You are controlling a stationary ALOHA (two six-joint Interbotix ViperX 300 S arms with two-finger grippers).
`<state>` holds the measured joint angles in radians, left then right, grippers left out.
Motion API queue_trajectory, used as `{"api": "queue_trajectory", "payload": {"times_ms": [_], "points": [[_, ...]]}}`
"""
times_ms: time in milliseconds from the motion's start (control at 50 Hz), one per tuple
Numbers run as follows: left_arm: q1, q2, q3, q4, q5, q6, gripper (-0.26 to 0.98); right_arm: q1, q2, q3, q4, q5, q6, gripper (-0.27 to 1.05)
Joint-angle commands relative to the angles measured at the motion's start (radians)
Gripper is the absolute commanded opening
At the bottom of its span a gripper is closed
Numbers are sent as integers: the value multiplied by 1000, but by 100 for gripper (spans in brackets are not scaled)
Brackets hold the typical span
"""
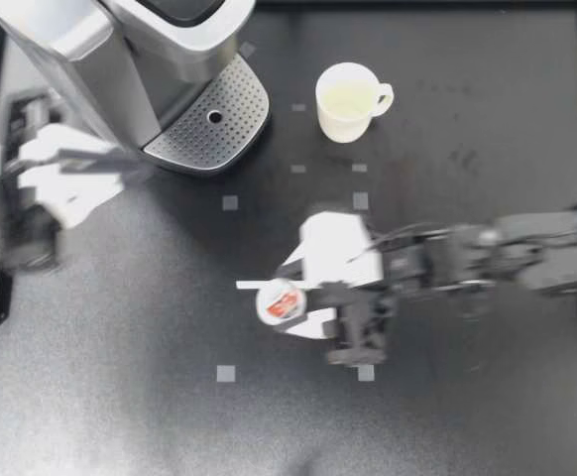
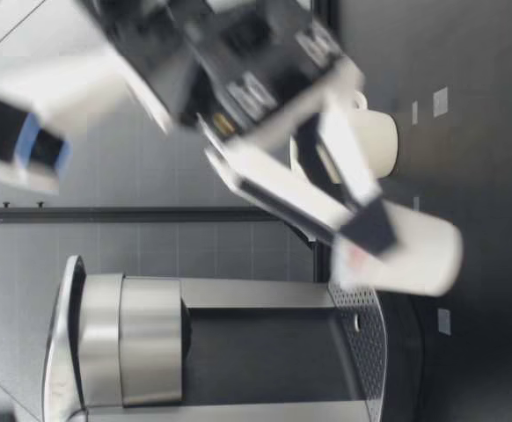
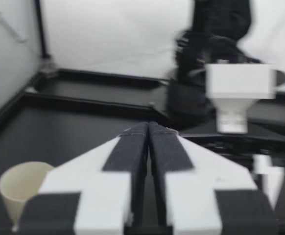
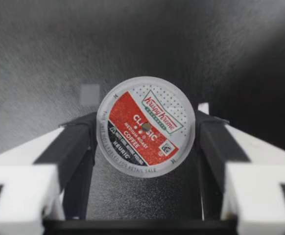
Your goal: Place the coffee capsule inside the capsule container, then place the cup onto the center of the cup tray.
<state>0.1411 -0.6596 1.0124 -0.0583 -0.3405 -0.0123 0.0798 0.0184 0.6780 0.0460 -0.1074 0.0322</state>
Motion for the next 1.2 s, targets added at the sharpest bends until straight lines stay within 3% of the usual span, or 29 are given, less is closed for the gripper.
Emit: {"api": "queue_trajectory", "payload": {"times_ms": [0,120,200,500,640,860,960,1080,1180], "points": [[20,37,-75,-5,-25,6,12,3,-81,46,2,-84,3,47],[20,66,-109,2,-141,29,12,3,-129,115,2,-163,-5,47],[26,87,-126,-3,-129,31,12,3,-152,144,0,-187,-8,47],[26,221,-215,-25,123,3,12,-3,-219,190,-18,-186,-44,47],[26,344,-365,-9,462,12,12,-14,-265,225,-20,-184,-80,47],[21,479,-649,126,1006,11,12,-34,-356,291,-20,-187,-118,47],[-5,520,-779,222,1203,-2,12,-44,-396,322,-20,-190,-120,47],[-61,569,-904,393,1388,-58,12,-60,-428,348,-20,-196,-118,47],[-123,618,-969,609,1560,-144,12,-61,-445,362,-20,-207,-123,47]]}}
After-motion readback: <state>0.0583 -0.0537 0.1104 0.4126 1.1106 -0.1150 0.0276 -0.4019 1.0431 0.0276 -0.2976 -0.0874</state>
